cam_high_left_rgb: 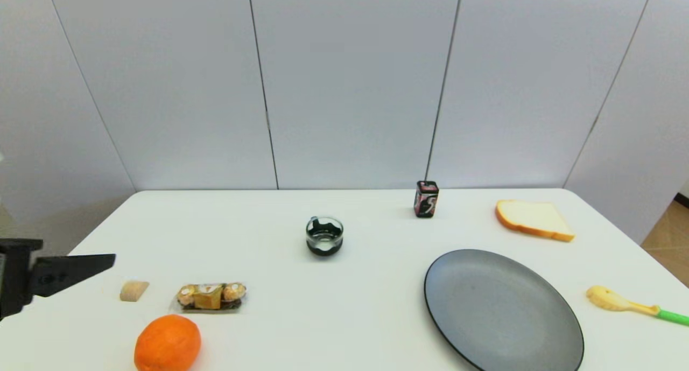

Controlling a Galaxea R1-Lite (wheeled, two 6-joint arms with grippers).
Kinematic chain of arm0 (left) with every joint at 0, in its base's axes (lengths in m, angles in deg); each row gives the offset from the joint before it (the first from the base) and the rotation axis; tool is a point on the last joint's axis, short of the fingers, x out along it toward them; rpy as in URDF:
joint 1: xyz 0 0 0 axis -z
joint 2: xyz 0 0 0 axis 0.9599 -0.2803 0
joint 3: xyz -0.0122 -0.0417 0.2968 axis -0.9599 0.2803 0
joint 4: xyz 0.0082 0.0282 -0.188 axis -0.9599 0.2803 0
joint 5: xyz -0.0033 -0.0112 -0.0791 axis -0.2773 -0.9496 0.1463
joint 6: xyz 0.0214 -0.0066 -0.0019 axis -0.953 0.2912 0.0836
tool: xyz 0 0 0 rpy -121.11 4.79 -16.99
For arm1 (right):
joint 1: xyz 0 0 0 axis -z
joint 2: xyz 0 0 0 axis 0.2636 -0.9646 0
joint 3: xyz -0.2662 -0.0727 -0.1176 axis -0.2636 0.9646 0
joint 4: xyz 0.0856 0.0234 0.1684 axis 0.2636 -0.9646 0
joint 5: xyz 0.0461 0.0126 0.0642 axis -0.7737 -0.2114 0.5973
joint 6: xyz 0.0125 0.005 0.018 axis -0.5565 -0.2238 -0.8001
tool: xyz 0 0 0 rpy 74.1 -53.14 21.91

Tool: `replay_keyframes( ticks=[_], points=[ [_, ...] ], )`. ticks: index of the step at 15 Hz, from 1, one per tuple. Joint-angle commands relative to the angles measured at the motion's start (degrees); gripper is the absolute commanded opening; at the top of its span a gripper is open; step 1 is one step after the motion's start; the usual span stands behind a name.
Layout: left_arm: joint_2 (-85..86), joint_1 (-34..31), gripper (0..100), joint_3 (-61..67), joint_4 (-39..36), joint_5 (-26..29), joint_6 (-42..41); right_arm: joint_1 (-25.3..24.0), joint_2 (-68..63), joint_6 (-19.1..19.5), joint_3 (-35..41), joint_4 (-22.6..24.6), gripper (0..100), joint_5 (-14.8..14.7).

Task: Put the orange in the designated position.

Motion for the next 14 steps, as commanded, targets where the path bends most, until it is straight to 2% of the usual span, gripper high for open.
replay_keyframes(
  ticks=[1, 4, 11, 14],
  points=[
    [18.20, -4.82, 100, 3.08, 0.21, 3.87, -3.01, 0.00, 0.00, 0.00, 0.01, 0.02, 100, -0.02],
    [26.90, -6.31, 100, 7.82, 0.03, 4.40, -9.34, 0.00, 0.00, 0.00, 0.01, 0.02, 100, -0.02],
    [45.27, -5.79, 100, 24.17, -7.35, 4.31, -13.03, 0.00, 0.00, 0.00, 0.01, 0.02, 100, -0.02],
    [51.77, -6.14, 100, 30.24, -7.62, 4.31, -13.73, 0.00, 0.00, 0.00, 0.01, 0.02, 100, -0.02]
  ],
)
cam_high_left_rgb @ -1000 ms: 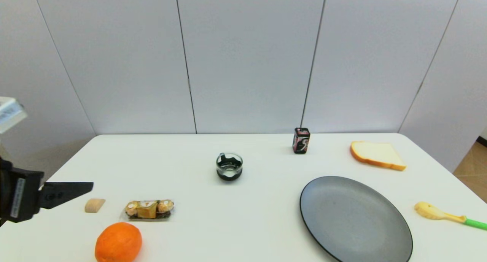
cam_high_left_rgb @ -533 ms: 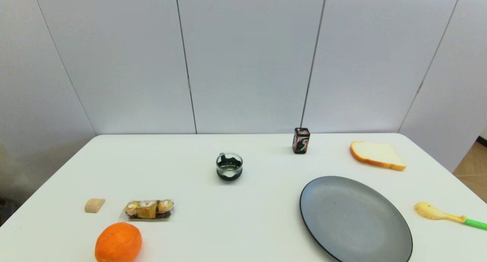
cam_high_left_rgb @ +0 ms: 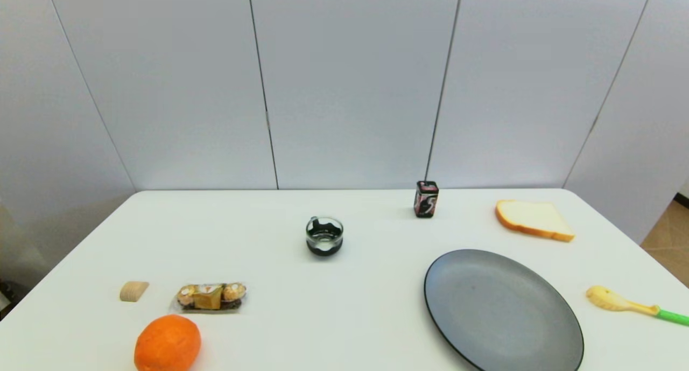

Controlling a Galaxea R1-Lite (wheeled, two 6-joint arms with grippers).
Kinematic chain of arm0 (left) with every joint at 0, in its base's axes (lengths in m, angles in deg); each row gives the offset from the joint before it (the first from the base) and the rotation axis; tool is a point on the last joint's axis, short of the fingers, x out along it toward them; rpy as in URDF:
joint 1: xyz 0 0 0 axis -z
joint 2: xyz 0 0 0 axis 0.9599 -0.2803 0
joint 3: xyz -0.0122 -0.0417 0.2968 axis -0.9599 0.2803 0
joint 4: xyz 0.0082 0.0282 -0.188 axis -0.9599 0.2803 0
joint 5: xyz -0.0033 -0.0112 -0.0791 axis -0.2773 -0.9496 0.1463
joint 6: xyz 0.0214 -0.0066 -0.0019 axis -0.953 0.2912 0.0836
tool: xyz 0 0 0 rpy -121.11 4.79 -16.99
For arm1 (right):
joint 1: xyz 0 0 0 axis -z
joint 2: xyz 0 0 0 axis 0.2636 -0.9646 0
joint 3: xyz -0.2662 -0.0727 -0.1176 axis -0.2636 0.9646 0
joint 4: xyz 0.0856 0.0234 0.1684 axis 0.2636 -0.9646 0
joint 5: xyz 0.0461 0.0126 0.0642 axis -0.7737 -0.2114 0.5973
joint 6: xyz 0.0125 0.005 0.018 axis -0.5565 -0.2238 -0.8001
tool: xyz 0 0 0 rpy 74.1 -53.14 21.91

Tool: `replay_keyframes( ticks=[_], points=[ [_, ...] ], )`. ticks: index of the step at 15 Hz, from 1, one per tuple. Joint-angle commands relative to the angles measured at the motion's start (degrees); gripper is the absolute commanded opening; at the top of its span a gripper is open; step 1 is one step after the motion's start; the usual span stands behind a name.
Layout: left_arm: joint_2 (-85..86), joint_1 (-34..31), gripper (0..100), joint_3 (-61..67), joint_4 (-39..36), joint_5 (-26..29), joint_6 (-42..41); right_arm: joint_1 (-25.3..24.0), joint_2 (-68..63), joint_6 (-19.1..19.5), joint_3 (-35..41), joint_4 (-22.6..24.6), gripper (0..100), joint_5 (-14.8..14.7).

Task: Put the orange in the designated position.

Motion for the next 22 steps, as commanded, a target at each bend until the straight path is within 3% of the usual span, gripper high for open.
replay_keyframes(
  ticks=[1, 3, 6, 7, 12, 22],
  points=[
    [12.03, -0.20, 100, 9.29, -0.69, -0.16, -1.04, 0.00, 0.00, 0.00, 0.01, 0.02, 100, 0.00],
    [15.10, -0.29, 100, 13.07, -2.71, -0.16, -1.04, 0.00, 0.09, 0.00, 0.01, 0.02, 100, 0.00],
    [15.19, -0.38, 100, 23.52, -19.68, -0.60, -1.04, 0.00, 0.00, 0.00, 0.01, 0.02, 100, 0.00],
    [15.19, -0.29, 100, 25.37, -22.05, -0.69, -0.87, 0.00, 0.00, 0.00, 0.01, 0.02, 100, 0.00],
    [15.19, -0.29, 100, 31.17, -26.18, -2.19, 3.62, 0.00, 0.09, 0.00, 0.01, 0.02, 100, 0.00],
    [15.19, -0.29, 100, 31.17, -23.98, -4.21, 11.61, 0.00, 0.09, 0.00, 0.01, -0.07, 100, 0.00]
  ],
)
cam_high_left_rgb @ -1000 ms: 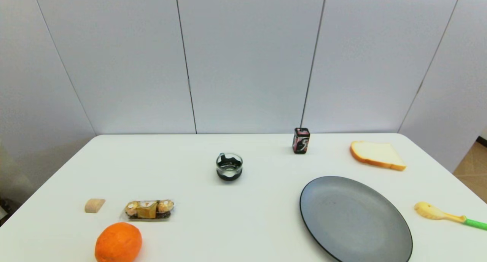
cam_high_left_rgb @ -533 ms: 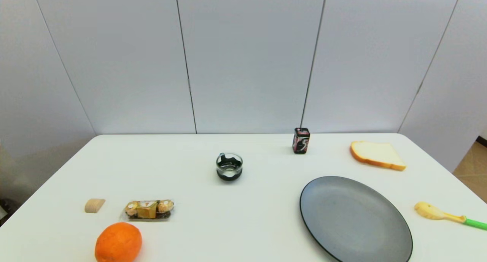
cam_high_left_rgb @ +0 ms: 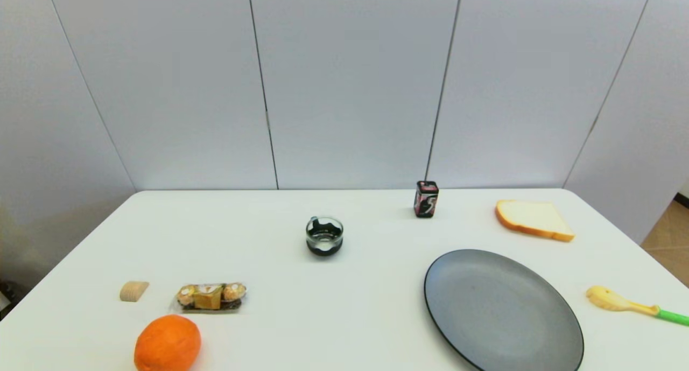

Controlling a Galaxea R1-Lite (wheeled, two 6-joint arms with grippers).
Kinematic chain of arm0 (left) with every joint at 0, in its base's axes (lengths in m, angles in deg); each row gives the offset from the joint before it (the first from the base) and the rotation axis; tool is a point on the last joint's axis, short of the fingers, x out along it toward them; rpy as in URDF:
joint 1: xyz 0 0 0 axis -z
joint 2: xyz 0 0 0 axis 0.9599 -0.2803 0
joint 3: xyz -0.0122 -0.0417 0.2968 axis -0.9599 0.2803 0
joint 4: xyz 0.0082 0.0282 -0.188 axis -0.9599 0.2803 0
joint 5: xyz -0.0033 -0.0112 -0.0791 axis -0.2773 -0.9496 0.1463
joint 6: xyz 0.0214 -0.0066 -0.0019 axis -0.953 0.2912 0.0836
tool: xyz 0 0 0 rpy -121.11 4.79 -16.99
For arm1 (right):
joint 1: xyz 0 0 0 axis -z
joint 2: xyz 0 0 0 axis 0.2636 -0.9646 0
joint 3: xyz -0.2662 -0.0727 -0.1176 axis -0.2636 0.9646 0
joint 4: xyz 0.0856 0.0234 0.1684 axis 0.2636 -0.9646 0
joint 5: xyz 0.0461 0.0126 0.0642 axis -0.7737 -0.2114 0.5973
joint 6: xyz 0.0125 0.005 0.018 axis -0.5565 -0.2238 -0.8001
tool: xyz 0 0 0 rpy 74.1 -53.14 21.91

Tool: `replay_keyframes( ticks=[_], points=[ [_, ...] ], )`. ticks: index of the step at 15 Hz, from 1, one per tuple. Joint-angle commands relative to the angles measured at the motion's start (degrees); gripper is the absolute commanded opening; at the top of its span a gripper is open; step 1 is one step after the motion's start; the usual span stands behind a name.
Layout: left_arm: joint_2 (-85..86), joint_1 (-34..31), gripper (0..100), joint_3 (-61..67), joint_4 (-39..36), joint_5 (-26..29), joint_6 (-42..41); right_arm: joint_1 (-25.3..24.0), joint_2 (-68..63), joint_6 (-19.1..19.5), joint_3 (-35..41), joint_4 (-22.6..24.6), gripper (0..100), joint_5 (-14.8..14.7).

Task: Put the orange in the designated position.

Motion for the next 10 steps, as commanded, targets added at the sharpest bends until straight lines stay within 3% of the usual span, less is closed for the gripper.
replay_keyframes(
  ticks=[1, 10],
  points=[
    [0.01, 0.04, 100, 0.02, 0.15, -0.32, 0.35, 0.02, 0.09, 0.00, 0.01, 0.04, 100, 0.00],
    [0.01, 0.04, 100, 0.02, 0.15, -0.32, 0.53, 0.02, 0.00, 0.00, 0.01, 0.04, 100, 0.00]
  ],
)
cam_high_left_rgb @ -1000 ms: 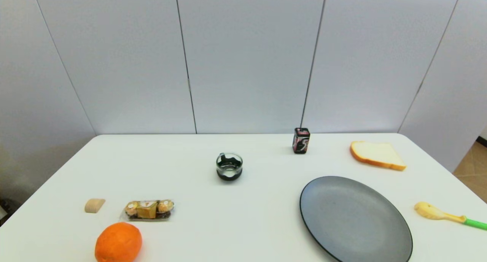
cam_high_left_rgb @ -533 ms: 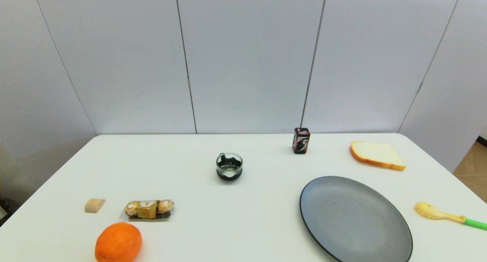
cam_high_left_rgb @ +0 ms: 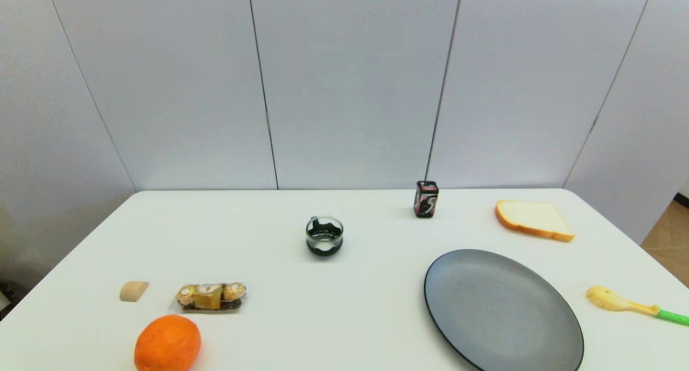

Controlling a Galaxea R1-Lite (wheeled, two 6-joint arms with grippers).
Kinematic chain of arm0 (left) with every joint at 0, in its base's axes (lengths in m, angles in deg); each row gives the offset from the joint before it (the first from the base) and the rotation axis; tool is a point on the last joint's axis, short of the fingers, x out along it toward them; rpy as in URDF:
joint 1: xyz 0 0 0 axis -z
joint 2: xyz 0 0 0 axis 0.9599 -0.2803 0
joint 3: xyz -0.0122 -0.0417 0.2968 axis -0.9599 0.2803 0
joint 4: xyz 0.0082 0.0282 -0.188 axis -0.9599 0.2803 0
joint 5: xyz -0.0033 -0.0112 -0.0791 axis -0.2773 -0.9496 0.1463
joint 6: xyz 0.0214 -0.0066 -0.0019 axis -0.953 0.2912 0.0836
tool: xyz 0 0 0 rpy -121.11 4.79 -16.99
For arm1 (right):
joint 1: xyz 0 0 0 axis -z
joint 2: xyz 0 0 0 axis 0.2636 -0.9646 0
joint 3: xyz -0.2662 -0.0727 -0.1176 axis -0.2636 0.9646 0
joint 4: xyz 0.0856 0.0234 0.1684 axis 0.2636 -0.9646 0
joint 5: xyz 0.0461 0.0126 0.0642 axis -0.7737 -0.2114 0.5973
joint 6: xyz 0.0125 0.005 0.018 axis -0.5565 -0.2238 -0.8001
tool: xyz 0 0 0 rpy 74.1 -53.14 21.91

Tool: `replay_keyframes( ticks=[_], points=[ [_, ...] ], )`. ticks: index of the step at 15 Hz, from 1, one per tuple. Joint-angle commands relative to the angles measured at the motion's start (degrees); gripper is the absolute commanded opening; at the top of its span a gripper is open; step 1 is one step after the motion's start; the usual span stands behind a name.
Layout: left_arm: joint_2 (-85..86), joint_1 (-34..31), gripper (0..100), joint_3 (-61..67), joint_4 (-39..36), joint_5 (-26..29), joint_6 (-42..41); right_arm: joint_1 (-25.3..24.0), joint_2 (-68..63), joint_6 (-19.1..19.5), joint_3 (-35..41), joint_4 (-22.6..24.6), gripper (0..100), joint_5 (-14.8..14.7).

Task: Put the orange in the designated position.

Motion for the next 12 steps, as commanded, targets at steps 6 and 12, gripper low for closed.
replay_keyframes(
  ticks=[6, 12],
  points=[
    [0.01, 0.04, 100, 0.00, 0.00, 0.02, -0.05, 0.02, 0.09, 0.00, 0.01, 0.02, 100, -0.02],
    [0.01, 0.04, 100, 0.00, 0.00, 0.02, -0.05, 0.02, 0.09, 0.17, 0.01, 0.02, 100, 0.07]
  ],
)
